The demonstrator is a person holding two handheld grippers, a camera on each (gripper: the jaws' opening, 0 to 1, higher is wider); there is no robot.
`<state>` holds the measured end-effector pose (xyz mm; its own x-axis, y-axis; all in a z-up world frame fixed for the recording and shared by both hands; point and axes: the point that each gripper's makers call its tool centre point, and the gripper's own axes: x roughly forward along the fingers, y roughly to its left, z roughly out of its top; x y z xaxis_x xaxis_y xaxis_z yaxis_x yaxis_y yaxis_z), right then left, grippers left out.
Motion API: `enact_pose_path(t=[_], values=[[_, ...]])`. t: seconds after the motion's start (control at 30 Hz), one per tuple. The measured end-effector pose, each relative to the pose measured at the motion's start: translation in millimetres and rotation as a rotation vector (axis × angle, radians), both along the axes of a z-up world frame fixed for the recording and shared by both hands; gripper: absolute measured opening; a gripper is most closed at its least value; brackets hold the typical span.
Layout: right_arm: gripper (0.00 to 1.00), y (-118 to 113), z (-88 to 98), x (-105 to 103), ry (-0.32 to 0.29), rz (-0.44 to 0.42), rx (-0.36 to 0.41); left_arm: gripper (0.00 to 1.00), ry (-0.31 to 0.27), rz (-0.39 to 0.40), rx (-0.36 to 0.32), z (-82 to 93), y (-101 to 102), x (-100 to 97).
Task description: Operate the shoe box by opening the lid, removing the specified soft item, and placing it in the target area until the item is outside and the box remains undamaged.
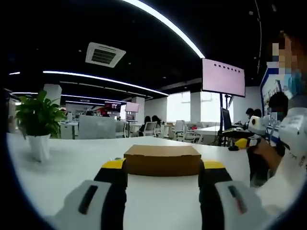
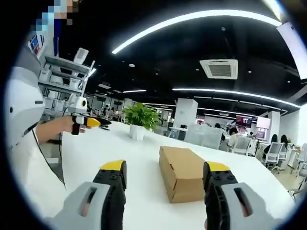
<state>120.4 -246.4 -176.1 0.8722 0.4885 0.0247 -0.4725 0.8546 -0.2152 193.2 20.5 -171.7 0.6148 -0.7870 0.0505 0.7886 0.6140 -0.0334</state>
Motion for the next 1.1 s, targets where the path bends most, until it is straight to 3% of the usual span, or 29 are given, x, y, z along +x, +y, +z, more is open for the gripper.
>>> enact_pose_path(t=[0.1, 0.17, 0.3, 0.5, 0.63, 0.87, 0.97, 1.1], values=[[0.66, 5.9, 1.7, -0.4, -0.030, 0.008, -0.064, 0.60, -0.005, 0.014, 0.035, -4.9, 0.5, 2.0], [0.68, 9.3, 2.6, 0.2, -0.020, 0.012, -0.047, 0.59, 0.024, 0.018, 0.049, -9.3, 3.1, 3.6], [0.72, 13.1, 5.8, 1.7, -0.015, 0.033, 0.021, 0.51, 0.027, 0.027, 0.042, -9.5, 9.7, 4.9], [0.72, 1.7, 2.1, 5.9, -0.001, -0.027, 0.011, 0.61, 0.029, 0.027, 0.014, -4.2, 8.3, 4.6], [0.78, 15.4, 7.1, -2.7, -0.025, 0.058, 0.048, 0.65, 0.043, 0.029, -0.001, -5.6, 6.0, 7.4], [0.74, 1.3, 2.9, 5.9, -0.049, -0.043, -0.015, 0.65, 0.075, 0.003, 0.009, -18.1, -1.1, 7.3], [0.73, -2.0, 3.1, 5.6, -0.058, -0.049, -0.005, 0.61, 0.039, -0.002, 0.006, -13.4, -2.4, 6.3], [0.73, -1.6, 3.8, 8.6, -0.057, -0.042, -0.002, 0.58, 0.039, -0.022, -0.029, -3.7, -5.5, 10.4]])
